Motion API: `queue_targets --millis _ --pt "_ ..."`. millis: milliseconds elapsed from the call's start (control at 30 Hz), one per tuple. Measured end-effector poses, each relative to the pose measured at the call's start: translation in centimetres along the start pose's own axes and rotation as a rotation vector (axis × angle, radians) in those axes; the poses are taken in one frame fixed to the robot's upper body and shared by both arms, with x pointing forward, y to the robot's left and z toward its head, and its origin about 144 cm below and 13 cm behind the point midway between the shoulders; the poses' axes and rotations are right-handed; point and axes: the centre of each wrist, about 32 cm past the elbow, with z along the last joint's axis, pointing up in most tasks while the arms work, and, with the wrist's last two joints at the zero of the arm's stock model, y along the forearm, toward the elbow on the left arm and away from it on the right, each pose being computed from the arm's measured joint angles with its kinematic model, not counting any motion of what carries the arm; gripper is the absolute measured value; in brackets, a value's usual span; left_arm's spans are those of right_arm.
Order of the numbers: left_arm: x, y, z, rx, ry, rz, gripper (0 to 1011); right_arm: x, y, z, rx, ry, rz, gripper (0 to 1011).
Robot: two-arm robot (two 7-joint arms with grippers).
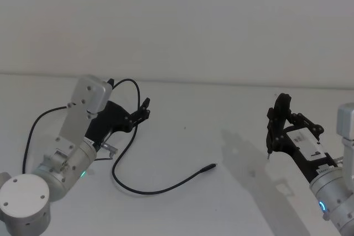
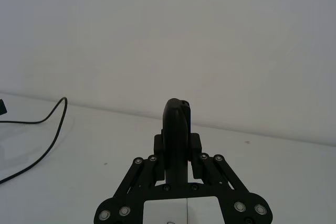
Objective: Pick up the data cable with the one hand.
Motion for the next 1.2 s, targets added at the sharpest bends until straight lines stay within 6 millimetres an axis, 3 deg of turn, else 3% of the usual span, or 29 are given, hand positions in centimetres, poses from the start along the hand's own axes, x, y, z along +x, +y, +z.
queue_targets --millis 600,1200 --pt "1.0 0.5 1.6 0.036 -0.034 -0.175 1001 0.0 0.0 0.0 0.000 0.000 0.000 268" --pt "3.0 1.1 4.9 0.151 -0.134 -0.494 1001 0.0 0.0 0.0 0.000 0.000 0.000 268"
